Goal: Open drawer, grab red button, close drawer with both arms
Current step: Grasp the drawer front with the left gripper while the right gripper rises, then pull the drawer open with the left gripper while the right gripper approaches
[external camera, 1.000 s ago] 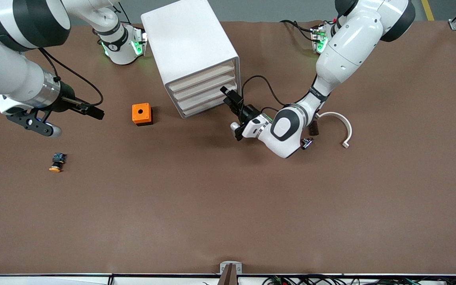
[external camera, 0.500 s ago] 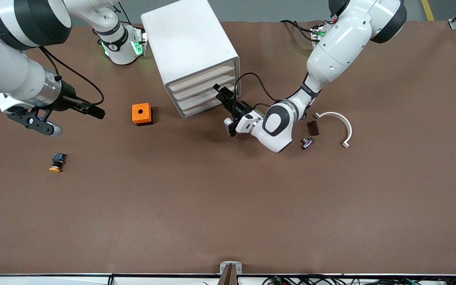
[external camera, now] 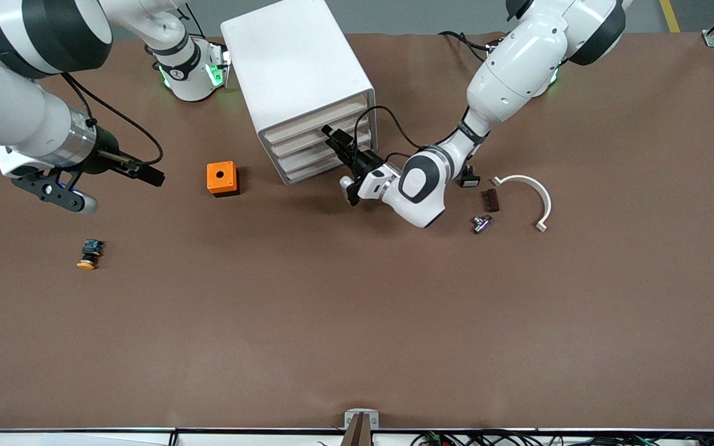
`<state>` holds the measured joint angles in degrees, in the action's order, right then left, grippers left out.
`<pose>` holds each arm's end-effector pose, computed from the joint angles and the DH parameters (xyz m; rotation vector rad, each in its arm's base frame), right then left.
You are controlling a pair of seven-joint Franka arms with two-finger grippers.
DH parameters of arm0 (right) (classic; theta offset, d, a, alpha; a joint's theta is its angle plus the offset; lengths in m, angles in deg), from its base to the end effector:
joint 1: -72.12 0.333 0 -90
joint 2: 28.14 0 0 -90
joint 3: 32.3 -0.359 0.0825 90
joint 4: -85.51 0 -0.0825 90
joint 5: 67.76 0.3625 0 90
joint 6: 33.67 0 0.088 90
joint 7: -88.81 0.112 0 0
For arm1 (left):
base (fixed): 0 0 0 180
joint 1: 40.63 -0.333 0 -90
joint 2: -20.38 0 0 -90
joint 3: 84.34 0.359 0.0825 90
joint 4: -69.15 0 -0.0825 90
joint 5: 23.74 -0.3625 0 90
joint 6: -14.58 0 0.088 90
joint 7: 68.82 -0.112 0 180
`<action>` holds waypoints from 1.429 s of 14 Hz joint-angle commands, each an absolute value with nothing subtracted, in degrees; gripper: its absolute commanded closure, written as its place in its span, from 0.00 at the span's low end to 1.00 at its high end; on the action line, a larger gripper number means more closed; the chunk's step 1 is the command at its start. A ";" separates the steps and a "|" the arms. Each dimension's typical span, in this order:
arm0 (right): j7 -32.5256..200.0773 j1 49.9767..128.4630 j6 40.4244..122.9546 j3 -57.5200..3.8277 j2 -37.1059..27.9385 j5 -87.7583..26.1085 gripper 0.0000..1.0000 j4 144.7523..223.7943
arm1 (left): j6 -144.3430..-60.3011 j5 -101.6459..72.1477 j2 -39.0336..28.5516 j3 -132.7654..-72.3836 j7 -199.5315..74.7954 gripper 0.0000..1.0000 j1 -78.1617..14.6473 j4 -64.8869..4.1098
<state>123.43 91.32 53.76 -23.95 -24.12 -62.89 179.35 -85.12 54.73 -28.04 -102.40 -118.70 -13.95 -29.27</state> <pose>0.5319 0.1148 0.5921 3.0571 -0.6505 -0.3073 0.4144 -0.5004 0.1945 1.5358 -0.5375 -0.6340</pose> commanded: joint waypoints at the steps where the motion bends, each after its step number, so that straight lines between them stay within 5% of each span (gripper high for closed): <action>1: 124.40 91.81 54.57 -23.59 -25.59 -62.13 0.00 180.88 | -86.41 56.85 -27.78 -102.62 -120.06 0.50 -13.47 -29.82; 9: 124.40 91.81 54.57 -23.59 -25.59 -62.22 0.00 180.88 | -86.23 56.42 -27.52 -102.27 -118.74 0.85 -14.35 -29.20; 20: 147.39 104.27 57.03 -23.59 -25.24 -62.22 0.00 180.70 | -86.23 53.95 -27.61 -97.00 -114.87 0.90 -15.32 -25.07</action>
<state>141.02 100.85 55.50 -24.11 -24.15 -62.78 179.52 -85.16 54.77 -27.74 -98.53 -117.15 -15.50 -25.82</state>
